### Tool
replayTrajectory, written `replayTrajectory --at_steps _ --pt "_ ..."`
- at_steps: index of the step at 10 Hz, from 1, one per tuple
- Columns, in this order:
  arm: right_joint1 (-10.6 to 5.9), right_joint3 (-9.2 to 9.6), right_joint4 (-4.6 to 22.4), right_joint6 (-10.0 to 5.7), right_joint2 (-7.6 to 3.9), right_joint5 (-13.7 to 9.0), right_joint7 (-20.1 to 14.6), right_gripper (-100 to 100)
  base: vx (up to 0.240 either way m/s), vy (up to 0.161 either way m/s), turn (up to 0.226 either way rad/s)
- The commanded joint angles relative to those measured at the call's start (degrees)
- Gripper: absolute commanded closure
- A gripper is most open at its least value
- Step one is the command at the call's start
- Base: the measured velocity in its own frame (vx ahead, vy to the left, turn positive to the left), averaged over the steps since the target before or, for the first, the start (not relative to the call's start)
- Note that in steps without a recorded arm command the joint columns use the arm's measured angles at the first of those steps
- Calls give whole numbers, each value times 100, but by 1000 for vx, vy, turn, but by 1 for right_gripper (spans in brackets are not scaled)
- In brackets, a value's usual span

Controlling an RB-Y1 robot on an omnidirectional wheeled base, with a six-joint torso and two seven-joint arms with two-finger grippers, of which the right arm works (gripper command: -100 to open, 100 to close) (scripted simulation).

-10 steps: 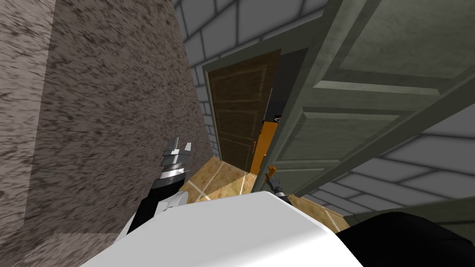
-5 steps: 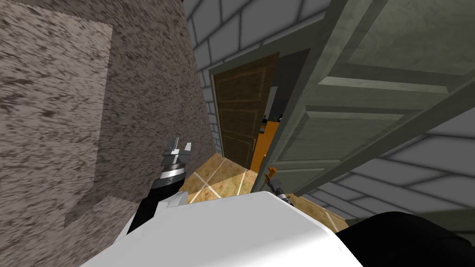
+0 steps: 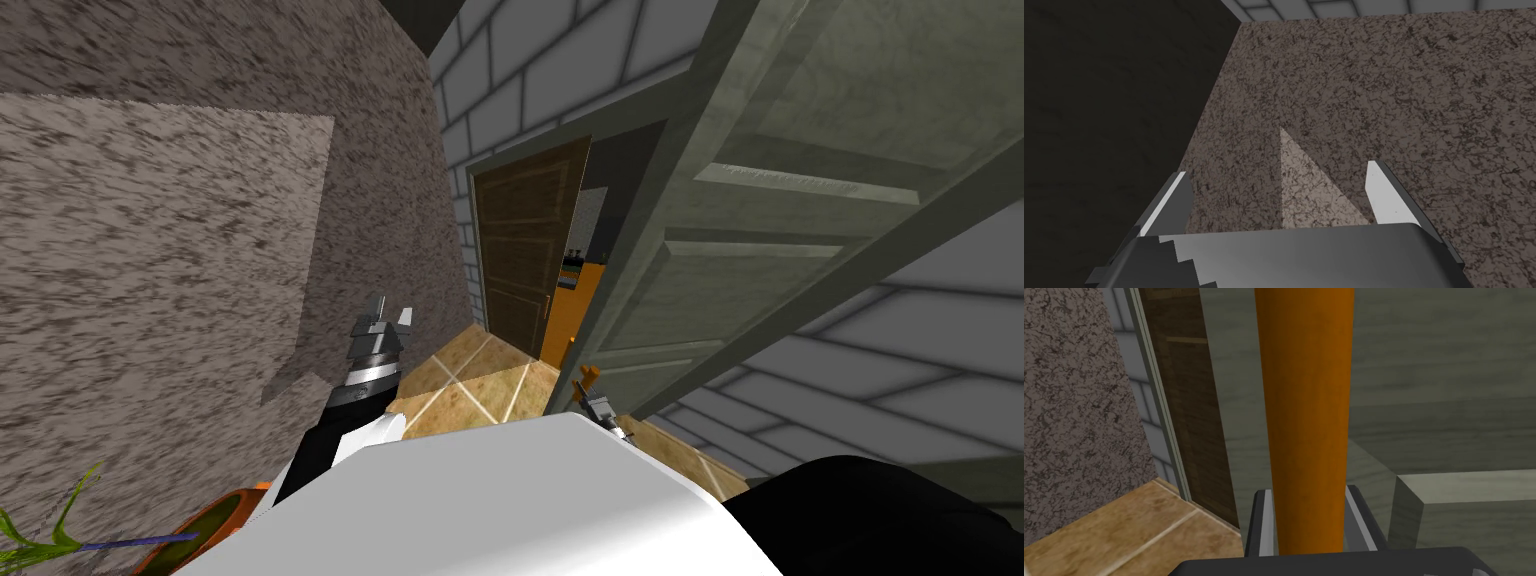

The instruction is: Pull the door open

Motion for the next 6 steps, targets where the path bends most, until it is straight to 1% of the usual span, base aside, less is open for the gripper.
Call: replayTrajectory --at_steps 1,2,3,6 --pt "22 30 48 -167 -70 23 -84 100 -211 -36 125" --pt "23 31 31 -74 -37 20 -44 100 -91 -12 18" --pt "31 78 112 -170 -61 46 -101 100 -153 -41 151" --pt "17 139 245 -347 -115 83 -199 100 -220 -60 155"
